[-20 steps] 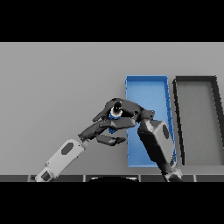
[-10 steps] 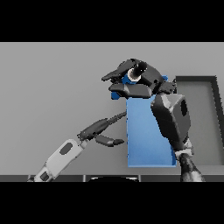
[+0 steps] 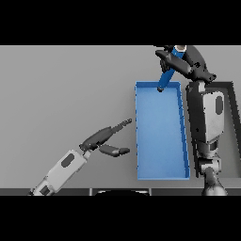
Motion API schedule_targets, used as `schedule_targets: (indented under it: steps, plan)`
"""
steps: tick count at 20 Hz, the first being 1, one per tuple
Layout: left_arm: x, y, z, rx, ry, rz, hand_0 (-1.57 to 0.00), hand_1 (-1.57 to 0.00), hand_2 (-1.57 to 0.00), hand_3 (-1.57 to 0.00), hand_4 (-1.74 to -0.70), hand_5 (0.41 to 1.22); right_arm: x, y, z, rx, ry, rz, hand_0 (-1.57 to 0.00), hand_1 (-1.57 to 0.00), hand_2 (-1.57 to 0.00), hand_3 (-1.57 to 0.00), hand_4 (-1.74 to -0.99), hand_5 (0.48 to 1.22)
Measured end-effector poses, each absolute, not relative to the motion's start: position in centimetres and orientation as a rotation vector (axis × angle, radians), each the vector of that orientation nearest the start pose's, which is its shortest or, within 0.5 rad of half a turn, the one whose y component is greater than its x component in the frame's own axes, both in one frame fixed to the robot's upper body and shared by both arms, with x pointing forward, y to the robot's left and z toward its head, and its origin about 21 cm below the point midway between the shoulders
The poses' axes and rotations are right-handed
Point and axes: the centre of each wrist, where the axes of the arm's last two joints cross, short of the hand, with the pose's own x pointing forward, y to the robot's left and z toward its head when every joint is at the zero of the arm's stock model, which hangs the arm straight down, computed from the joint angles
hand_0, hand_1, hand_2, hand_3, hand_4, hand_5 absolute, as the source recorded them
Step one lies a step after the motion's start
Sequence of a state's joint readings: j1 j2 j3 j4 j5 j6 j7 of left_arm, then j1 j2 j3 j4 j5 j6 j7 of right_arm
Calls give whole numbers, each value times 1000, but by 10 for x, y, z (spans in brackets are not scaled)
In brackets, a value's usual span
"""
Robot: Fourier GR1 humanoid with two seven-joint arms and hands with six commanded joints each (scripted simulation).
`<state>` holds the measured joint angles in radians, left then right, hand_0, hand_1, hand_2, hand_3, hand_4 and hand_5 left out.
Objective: Pick up the blue pipe and place it into the blue bin.
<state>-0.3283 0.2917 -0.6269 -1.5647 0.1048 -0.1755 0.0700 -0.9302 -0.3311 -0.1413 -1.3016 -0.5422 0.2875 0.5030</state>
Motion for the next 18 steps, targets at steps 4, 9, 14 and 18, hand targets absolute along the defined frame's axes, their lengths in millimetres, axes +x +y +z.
schedule_targets:
  steps: [4, 9, 14, 18]
  plan:
    - [264, 129, 48, -427, -1533, -955, 1, 1, 1, 1, -827, 464, 401, -250, 217, 383, -1531, 314, -1571, -1571, -1571, -1571, -1499, 1221]
    - [264, 125, 49, -436, -1521, -962, 1, 1, 1, 1, -829, 470, 385, -270, 159, 257, -1329, 190, -1571, -1571, -1571, -1571, -1499, 1221]
    - [265, 125, 51, -434, -1539, -960, 1, 1, 1, 1, -827, 474, 368, -275, 116, 170, -1156, 188, -1571, -1571, -1571, -852, -1631, 1221]
    - [262, 122, 52, -427, -1522, -965, 1, 1, 1, 1, -829, 474, 360, -271, 89, 100, -1003, 200, -1465, -1382, -1333, -807, -1534, 1190]
